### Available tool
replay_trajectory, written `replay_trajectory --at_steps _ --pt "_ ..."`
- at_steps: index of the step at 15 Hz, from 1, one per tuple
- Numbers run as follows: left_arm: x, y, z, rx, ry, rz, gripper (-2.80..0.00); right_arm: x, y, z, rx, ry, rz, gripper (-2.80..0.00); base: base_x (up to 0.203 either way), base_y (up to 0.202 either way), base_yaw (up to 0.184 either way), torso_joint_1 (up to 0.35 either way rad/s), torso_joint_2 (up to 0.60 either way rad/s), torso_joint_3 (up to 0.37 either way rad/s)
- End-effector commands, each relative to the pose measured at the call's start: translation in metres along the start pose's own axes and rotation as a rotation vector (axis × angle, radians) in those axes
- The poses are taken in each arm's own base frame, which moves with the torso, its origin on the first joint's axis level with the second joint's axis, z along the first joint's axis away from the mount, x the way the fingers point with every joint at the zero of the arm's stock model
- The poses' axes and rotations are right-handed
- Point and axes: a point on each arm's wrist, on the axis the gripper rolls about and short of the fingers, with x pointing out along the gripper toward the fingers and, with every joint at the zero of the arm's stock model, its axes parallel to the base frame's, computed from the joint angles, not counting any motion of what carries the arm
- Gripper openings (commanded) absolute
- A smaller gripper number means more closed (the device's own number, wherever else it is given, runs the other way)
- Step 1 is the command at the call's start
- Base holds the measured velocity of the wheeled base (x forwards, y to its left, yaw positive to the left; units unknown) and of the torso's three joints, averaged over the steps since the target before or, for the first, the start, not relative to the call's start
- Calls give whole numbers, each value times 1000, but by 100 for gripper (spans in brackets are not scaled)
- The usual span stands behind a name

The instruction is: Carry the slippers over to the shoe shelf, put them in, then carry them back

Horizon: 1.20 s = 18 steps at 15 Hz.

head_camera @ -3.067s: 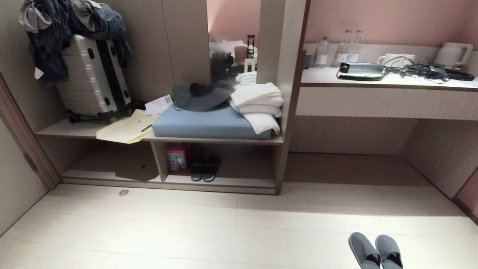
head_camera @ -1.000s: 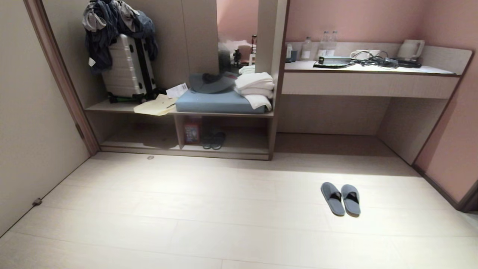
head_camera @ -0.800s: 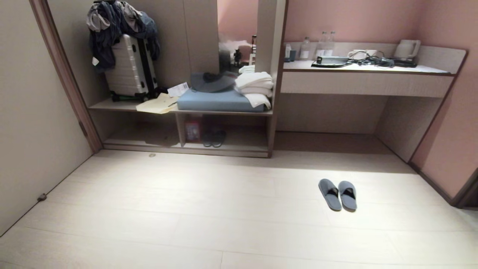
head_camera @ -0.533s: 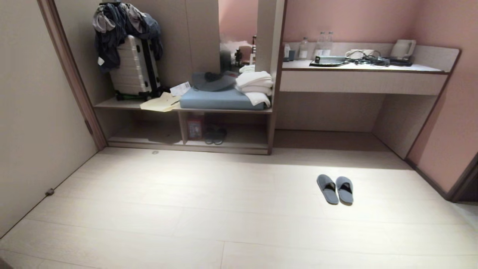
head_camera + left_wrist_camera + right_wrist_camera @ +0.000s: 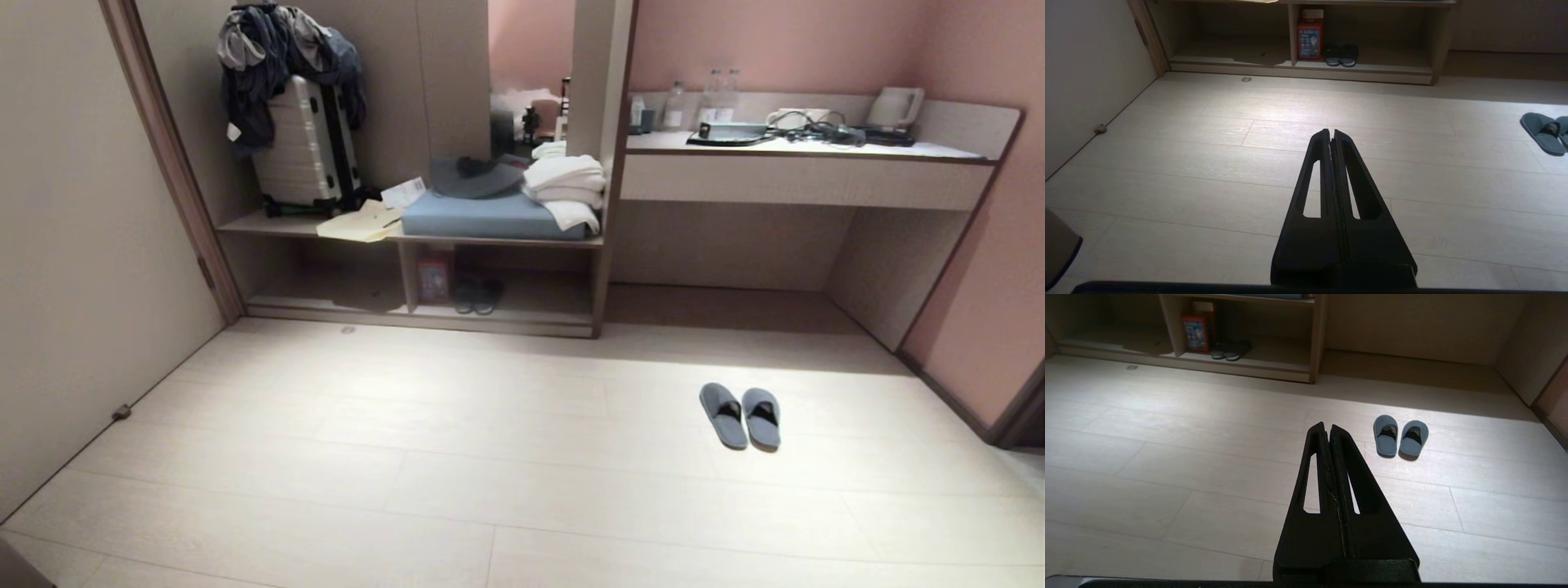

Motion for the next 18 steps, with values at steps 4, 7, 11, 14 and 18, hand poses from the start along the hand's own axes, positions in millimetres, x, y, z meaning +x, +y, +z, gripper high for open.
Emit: replay_trajectory --at_steps 4,7,11,14,18 --pt "0 0 0 1 0 0 -280 0 0 0 -12 1 1 -280 0 0 0 0 0 0" --pt "0 0 0 1 0 1 -280 0 0 0 -13 -1 1 -280 0 0 0 0 0 0" --pt "0 0 0 0 2 1 -280 0 0 0 -10 5 -2 -280 0 0 0 0 0 0" --pt "0 0 0 -2 1 0 -280 0 0 0 -10 5 -1 -280 0 0 0 0 0 0" --pt "0 0 0 -2 0 -1 -280 0 0 0 -10 4 -2 -280 0 0 0 0 0 0"
